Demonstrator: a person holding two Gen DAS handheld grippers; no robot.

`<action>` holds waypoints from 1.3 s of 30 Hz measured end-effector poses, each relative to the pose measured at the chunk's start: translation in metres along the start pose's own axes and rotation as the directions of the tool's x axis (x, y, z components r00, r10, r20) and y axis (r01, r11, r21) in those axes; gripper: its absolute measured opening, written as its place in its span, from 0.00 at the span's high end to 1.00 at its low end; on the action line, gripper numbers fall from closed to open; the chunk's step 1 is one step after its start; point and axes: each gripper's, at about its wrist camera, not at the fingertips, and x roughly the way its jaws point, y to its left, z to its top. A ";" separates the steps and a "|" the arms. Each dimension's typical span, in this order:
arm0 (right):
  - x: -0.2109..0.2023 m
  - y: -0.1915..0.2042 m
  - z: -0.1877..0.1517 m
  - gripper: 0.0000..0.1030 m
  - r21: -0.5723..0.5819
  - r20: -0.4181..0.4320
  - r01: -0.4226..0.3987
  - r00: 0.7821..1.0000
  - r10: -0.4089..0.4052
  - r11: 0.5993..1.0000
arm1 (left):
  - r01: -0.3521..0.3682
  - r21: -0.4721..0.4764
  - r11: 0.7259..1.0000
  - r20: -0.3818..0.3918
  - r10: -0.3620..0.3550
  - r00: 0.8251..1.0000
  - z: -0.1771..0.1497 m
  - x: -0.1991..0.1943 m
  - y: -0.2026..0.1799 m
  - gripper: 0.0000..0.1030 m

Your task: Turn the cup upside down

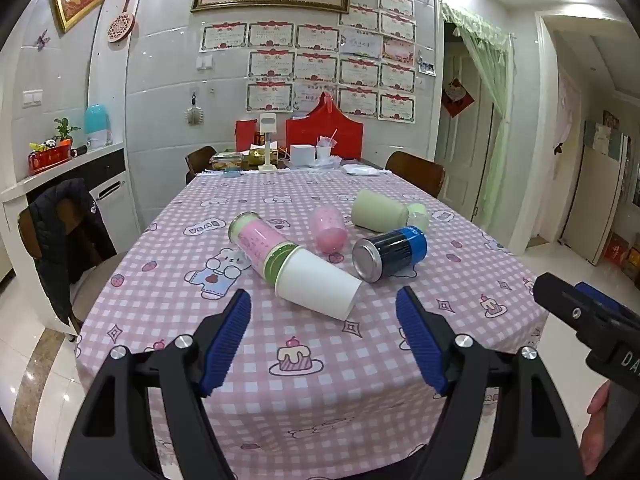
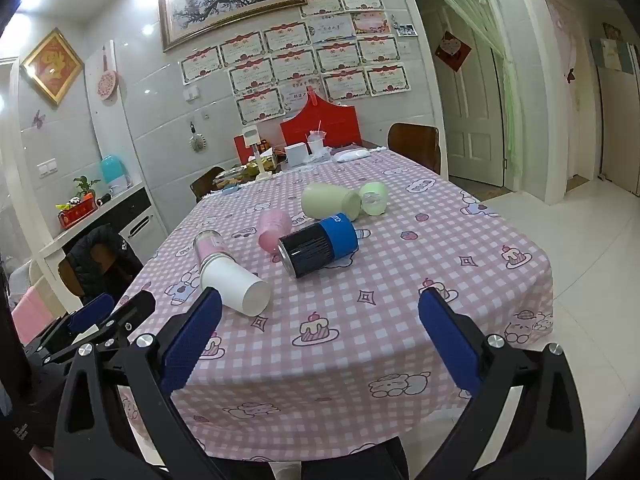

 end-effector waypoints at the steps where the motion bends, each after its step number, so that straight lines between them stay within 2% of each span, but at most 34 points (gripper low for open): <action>1: 0.000 0.000 0.000 0.08 0.000 0.001 -0.001 1.000 0.001 1.000 | -0.003 0.000 1.000 0.008 0.003 1.000 0.000 -0.001 0.000 0.28; 19: 0.008 0.004 -0.002 0.08 -0.013 -0.022 -0.011 1.000 0.011 1.000 | -0.026 -0.003 1.000 0.051 0.026 0.998 0.000 -0.009 0.002 0.28; 39: 0.006 0.006 -0.004 0.08 -0.019 -0.027 -0.017 1.000 0.016 1.000 | -0.033 -0.014 0.999 0.038 0.034 0.999 0.006 -0.008 0.005 0.28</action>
